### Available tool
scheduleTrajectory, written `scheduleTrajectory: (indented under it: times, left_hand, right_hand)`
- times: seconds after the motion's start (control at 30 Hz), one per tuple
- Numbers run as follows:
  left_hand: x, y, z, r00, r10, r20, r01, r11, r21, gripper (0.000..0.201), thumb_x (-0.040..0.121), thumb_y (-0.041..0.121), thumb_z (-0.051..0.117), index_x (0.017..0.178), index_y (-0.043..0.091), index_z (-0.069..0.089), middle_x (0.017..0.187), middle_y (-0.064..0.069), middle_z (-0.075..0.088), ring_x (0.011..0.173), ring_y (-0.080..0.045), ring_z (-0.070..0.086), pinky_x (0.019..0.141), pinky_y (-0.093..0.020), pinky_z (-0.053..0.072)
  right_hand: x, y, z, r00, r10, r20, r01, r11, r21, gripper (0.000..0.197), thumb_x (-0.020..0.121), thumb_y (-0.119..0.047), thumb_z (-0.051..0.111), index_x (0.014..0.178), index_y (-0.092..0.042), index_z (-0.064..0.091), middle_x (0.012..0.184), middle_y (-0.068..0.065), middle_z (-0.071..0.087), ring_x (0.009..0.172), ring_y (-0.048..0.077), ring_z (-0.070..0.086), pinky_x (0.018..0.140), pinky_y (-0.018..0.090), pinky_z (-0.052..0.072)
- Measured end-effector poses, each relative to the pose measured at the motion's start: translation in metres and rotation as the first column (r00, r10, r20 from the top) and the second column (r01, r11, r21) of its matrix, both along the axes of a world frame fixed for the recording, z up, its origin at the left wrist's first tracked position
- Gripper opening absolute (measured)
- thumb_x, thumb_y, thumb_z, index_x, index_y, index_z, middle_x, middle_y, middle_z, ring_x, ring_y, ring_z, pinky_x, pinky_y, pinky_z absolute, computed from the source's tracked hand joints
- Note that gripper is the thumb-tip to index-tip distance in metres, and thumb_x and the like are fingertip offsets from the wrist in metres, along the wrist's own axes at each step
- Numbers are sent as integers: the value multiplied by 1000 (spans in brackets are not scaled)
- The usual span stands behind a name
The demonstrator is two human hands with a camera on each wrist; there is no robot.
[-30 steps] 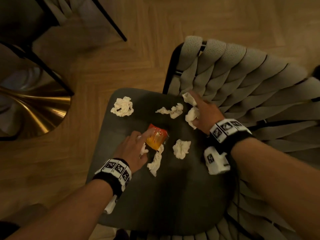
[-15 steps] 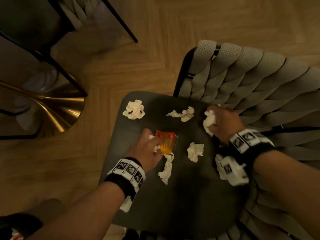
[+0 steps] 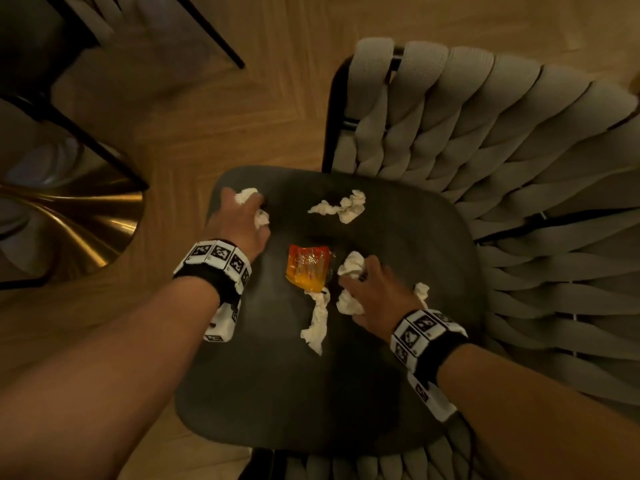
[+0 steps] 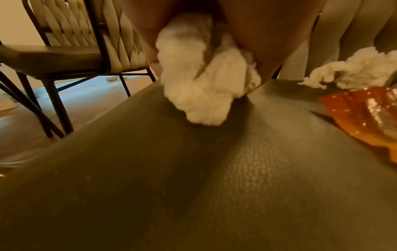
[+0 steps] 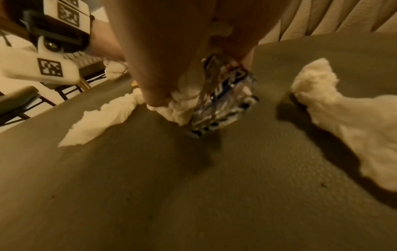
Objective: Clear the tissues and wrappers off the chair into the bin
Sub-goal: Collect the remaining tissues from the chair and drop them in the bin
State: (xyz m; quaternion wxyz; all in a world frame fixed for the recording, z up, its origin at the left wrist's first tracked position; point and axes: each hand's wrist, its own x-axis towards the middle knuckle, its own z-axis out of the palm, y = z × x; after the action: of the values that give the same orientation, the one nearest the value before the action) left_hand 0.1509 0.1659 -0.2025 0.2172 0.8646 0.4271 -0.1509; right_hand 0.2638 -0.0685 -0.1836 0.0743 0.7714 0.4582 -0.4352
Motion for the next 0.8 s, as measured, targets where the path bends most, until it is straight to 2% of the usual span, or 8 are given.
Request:
scheduleTrajectory:
  times: [0.13, 0.23, 0.3, 0.37, 0.43, 0.5, 0.63, 0.8]
  left_hand:
    - [-3, -22, 27, 992, -105, 74, 111, 991, -81, 34, 78, 32, 62, 111, 31, 51, 114, -11, 43, 94, -32, 53, 79, -40, 47]
    - [-4, -55, 43, 970, -211, 117, 232, 950, -211, 45, 81, 32, 62, 123, 36, 45, 123, -6, 36, 99, -24, 50, 84, -40, 49]
    - [1, -73, 42, 963, -263, 61, 269, 921, -283, 52, 83, 34, 61, 129, 39, 38, 130, -4, 28, 104, -25, 50, 89, -42, 50]
    - [7, -85, 35, 964, -265, -16, 244, 909, -337, 63, 81, 44, 63, 134, 42, 30, 142, -5, 16, 116, -31, 47, 97, -45, 47]
    - [11, -93, 27, 953, -283, -104, 230, 905, -358, 85, 70, 56, 70, 138, 45, 21, 150, -5, 1, 126, -35, 40, 103, -46, 43]
    - [11, -97, 19, 932, -323, -167, 251, 903, -349, 98, 62, 54, 78, 139, 45, 18, 151, -5, -5, 126, -36, 40, 102, -44, 43]
    - [7, -101, 5, 955, -284, -86, 241, 912, -332, 75, 69, 33, 79, 129, 39, 35, 140, -7, 17, 114, -32, 48, 94, -35, 45]
    - [-5, -106, 11, 974, -225, 11, 215, 914, -345, 47, 72, 22, 71, 110, 37, 48, 122, -4, 39, 99, -29, 55, 86, -36, 50]
  right_hand:
    - [-2, -15, 21, 984, -172, -38, 176, 965, 193, 61, 81, -29, 69, 132, -35, 38, 134, 6, 27, 113, 22, 47, 93, 32, 48]
    - [2, -39, 37, 909, -415, -45, 408, 860, 307, 54, 76, -26, 75, 123, -33, 50, 128, 5, 33, 106, 21, 48, 91, 29, 47]
    - [9, -59, 34, 841, -540, -1, 505, 786, 356, 51, 73, -24, 77, 119, -25, 56, 120, 11, 38, 99, 28, 53, 87, 33, 48]
    - [12, -77, 21, 806, -588, 73, 550, 789, 275, 55, 73, -27, 76, 123, -24, 54, 121, 14, 36, 102, 36, 51, 91, 39, 48]
    - [9, -86, 5, 826, -537, 170, 524, 843, 118, 65, 74, -32, 74, 131, -30, 43, 131, 15, 29, 114, 40, 43, 96, 46, 45]
    - [8, -86, -9, 841, -504, 196, 501, 863, 72, 70, 74, -32, 73, 134, -32, 38, 139, 17, 24, 121, 43, 37, 100, 49, 42]
    - [8, -83, -29, 869, -490, 69, 465, 856, 224, 48, 72, -26, 72, 116, -18, 54, 137, 26, 39, 119, 47, 47, 104, 49, 41]
    - [11, -82, -7, 875, -484, -4, 467, 841, 272, 41, 72, -16, 77, 109, -12, 61, 135, 21, 42, 117, 40, 51, 94, 32, 44]
